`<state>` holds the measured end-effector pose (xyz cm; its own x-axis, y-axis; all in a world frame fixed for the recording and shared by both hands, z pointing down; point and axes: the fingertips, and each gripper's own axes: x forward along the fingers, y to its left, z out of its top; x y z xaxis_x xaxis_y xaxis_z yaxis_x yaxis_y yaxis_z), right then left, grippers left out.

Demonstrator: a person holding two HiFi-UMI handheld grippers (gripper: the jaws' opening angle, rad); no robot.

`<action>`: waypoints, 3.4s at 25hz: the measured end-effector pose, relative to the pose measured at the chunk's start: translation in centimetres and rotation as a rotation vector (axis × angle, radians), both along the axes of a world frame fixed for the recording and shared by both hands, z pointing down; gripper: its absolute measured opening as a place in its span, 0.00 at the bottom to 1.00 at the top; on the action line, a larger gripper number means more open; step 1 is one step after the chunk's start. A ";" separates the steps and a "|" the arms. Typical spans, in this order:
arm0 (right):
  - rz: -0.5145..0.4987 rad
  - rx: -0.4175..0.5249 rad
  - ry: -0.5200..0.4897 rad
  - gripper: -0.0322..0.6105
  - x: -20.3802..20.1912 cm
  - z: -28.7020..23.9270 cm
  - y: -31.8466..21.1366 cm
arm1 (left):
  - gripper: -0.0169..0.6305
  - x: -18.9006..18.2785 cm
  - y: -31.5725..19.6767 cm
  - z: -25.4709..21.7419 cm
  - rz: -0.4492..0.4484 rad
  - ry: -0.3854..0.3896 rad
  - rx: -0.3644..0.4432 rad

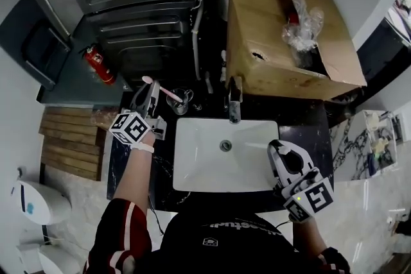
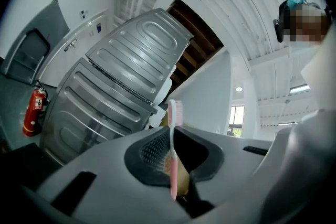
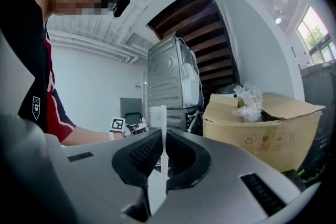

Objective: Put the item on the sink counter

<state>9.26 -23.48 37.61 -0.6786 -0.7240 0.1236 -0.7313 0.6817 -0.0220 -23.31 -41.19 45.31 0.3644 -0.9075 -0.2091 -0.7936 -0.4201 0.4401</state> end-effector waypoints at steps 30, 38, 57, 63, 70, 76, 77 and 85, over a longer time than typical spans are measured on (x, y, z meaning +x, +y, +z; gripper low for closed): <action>0.035 -0.033 0.039 0.13 1.0 1.2 0.4 | 0.09 -0.1 -2.5 11.6 -0.007 0.032 -0.201; 0.024 -0.027 0.028 0.13 1.1 1.1 0.1 | 0.25 0.0 -0.9 12.3 0.001 -0.037 -0.232; -0.087 0.047 -0.066 0.13 -1.7 -1.6 -1.3 | 0.09 6.6 13.1 -7.0 0.026 -0.521 0.224; -0.133 0.058 -0.085 0.13 -3.6 -1.9 -1.3 | 0.05 8.3 17.2 -8.6 0.055 -0.520 0.236; -0.211 0.084 -0.069 0.13 -7.7 -1.7 -3.0 | 0.05 7.2 20.2 -6.9 0.060 -0.519 0.177; -0.260 0.084 -0.058 0.13 -12.7 -0.4 -6.6 | 0.05 4.5 21.8 -5.8 0.026 -0.512 0.141; -0.266 0.079 -0.055 0.13 -13.6 0.0 -7.3 | 0.05 3.9 22.0 -5.7 0.019 -0.511 0.135; -0.260 -0.041 -0.064 0.13 -20.4 5.3 -14.1 | 0.05 -0.6 23.2 -4.6 -0.031 -0.490 0.082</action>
<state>-11.13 -37.56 42.88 -0.8484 -0.5199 0.0999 -0.5282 0.8439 -0.0937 -23.87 -18.01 40.68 0.4108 -0.9072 -0.0909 -0.9116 -0.4106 -0.0216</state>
